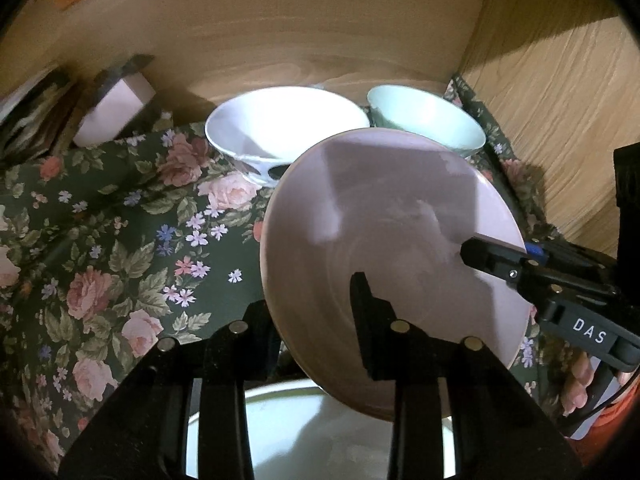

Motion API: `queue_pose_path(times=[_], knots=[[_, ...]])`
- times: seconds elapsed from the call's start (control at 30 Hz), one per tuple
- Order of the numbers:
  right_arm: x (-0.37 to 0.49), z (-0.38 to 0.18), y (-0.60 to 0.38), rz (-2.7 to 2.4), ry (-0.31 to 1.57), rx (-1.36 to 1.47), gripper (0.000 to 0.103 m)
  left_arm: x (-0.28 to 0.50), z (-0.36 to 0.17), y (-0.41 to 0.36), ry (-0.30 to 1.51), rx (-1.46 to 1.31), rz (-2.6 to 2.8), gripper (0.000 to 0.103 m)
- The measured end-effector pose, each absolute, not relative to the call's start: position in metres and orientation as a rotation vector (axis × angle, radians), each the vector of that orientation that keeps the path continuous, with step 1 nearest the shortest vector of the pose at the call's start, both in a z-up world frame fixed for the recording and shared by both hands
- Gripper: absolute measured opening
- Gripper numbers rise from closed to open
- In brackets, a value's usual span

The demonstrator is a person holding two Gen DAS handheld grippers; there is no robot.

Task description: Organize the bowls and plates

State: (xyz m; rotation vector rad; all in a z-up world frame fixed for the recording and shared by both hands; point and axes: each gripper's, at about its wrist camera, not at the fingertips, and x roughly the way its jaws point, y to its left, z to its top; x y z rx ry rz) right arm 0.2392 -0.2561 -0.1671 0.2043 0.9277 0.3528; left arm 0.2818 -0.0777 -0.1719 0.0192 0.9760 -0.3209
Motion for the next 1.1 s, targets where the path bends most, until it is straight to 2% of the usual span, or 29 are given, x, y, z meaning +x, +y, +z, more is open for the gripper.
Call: queue_pose_path(times=[0.53, 1.1], knots=[[0.216, -0.138, -0.231, 0.38, 0.854, 0.172, 0.023, 0.252, -0.135, -0.054, 0.887, -0.016, -0.279, 0.032], [0.188, -0.118, -0.168, 0.496, 0.808, 0.103, 0.022, 0.197, -0.11, 0.016, 0.816, -0.083, -0.18, 0.032]])
